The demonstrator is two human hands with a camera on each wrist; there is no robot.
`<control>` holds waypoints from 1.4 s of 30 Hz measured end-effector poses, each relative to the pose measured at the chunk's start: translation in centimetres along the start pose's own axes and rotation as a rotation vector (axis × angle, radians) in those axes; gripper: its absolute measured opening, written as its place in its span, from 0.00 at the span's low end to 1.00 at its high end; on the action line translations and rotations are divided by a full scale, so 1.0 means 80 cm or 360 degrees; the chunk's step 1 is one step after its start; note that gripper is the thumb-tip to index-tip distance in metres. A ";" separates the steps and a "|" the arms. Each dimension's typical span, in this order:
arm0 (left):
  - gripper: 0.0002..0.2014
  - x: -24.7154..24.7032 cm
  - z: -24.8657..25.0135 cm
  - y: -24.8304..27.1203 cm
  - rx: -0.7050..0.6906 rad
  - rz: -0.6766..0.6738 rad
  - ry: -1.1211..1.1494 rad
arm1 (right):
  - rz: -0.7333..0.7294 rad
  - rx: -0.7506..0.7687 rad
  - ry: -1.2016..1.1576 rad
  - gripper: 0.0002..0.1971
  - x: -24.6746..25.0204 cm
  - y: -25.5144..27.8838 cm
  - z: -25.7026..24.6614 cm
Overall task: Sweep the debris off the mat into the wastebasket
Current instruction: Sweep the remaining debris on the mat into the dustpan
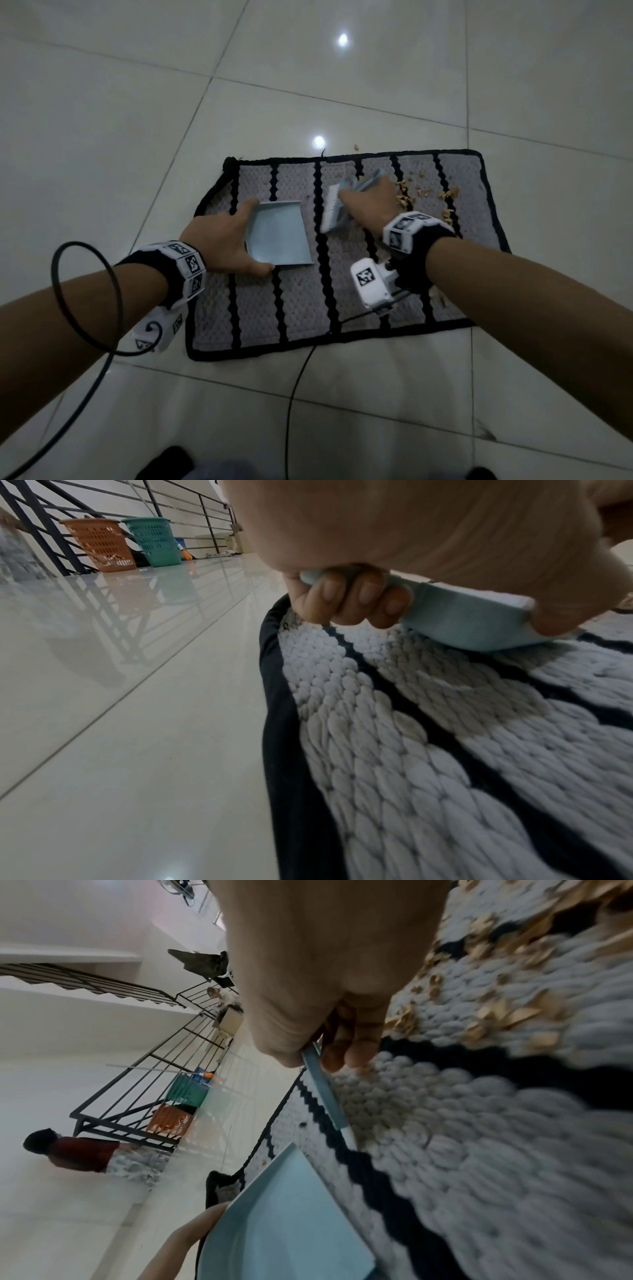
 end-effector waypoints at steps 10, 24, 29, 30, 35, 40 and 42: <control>0.64 0.019 0.014 -0.010 -0.0008 0.0141 0.0118 | 0.0178 0.0205 0.0068 0.17 0.120 0.006 0.019; 0.60 0.005 0.083 -0.055 -0.0051 0.0042 0.0157 | -0.0409 0.0900 0.1040 0.13 0.096 -0.089 -0.032; 0.62 -0.004 0.073 -0.058 -0.0047 0.0105 0.0125 | -0.0581 0.0981 0.1047 0.09 0.102 -0.059 -0.001; 0.63 -0.005 0.072 -0.058 -0.0039 0.0113 0.0130 | -0.0604 0.1000 0.1022 0.08 0.108 -0.049 0.007; 0.63 -0.006 0.073 -0.057 -0.0036 0.0116 0.0152 | -0.0666 0.1083 0.0887 0.08 0.142 -0.008 0.023; 0.62 -0.004 0.079 -0.058 -0.0021 0.0127 0.0194 | -0.0455 0.1068 0.0792 0.09 0.149 -0.036 0.010; 0.62 -0.003 0.082 -0.058 -0.0021 0.0124 0.0203 | -0.0423 0.1038 0.0863 0.11 0.141 -0.054 0.007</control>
Point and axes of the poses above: each hand's wrist, its own y-axis away from the middle knuckle, its own x-axis out of the back of the hand, z = x × y, the point moved 2 cm from there along -y, towards the middle knuckle, and after that the axes turned 4 degrees about -y, right-handed, at the moved point
